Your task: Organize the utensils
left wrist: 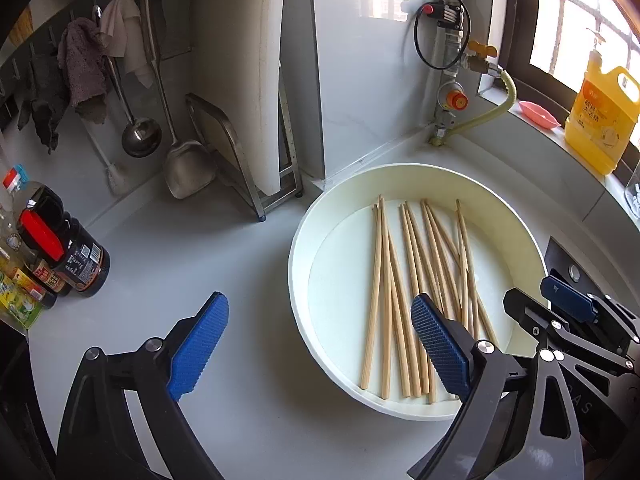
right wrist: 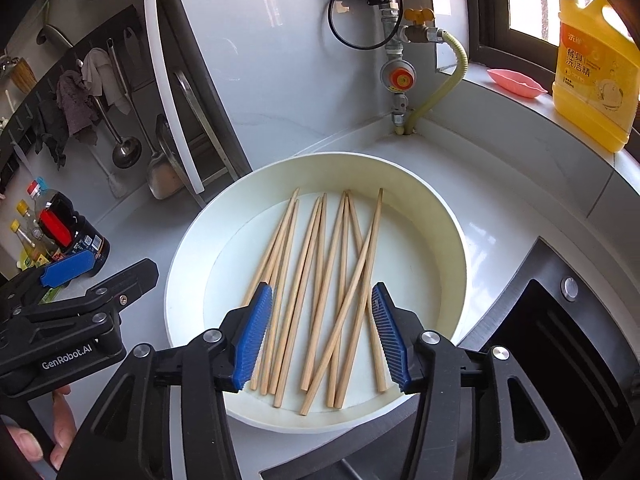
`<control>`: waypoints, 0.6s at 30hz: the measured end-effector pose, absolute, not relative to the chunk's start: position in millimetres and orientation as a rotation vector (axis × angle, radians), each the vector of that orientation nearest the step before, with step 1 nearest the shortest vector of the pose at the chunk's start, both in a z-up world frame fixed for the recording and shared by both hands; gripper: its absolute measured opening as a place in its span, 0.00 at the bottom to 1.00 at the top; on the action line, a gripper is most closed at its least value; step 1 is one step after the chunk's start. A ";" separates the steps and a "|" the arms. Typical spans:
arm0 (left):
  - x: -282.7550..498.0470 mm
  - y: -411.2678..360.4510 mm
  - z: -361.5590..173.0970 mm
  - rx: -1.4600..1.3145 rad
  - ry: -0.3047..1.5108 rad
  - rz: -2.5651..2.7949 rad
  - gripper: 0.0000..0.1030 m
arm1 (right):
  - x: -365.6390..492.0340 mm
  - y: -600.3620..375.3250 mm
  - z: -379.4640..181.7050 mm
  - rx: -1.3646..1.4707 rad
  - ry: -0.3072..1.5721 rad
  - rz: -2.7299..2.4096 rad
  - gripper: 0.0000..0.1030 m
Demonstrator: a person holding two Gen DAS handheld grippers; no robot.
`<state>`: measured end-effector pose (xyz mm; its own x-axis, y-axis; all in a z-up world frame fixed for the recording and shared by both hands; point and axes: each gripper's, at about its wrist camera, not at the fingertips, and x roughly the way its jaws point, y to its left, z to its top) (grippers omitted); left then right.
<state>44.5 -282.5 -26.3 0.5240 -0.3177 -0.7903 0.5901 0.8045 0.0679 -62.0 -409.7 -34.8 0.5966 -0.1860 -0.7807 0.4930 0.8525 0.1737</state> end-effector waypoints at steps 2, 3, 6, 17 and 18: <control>42.5 -279.3 -24.4 0.346 0.856 -0.553 0.89 | -63.8 -408.1 -32.6 0.393 0.842 -0.412 0.55; 41.5 -277.7 -23.3 0.343 0.854 -0.554 0.89 | -64.3 -407.6 -32.0 0.394 0.842 -0.415 0.57; 39.0 -273.8 -19.6 0.336 0.849 -0.553 0.90 | -65.2 -405.3 -30.6 0.391 0.848 -0.420 0.59; 34.9 -259.5 -11.5 0.321 0.841 -0.530 0.93 | -68.7 -395.6 -21.9 0.364 0.847 -0.424 0.65; 34.7 -258.2 -10.7 0.319 0.841 -0.530 0.93 | -69.0 -395.4 -21.4 0.365 0.846 -0.424 0.65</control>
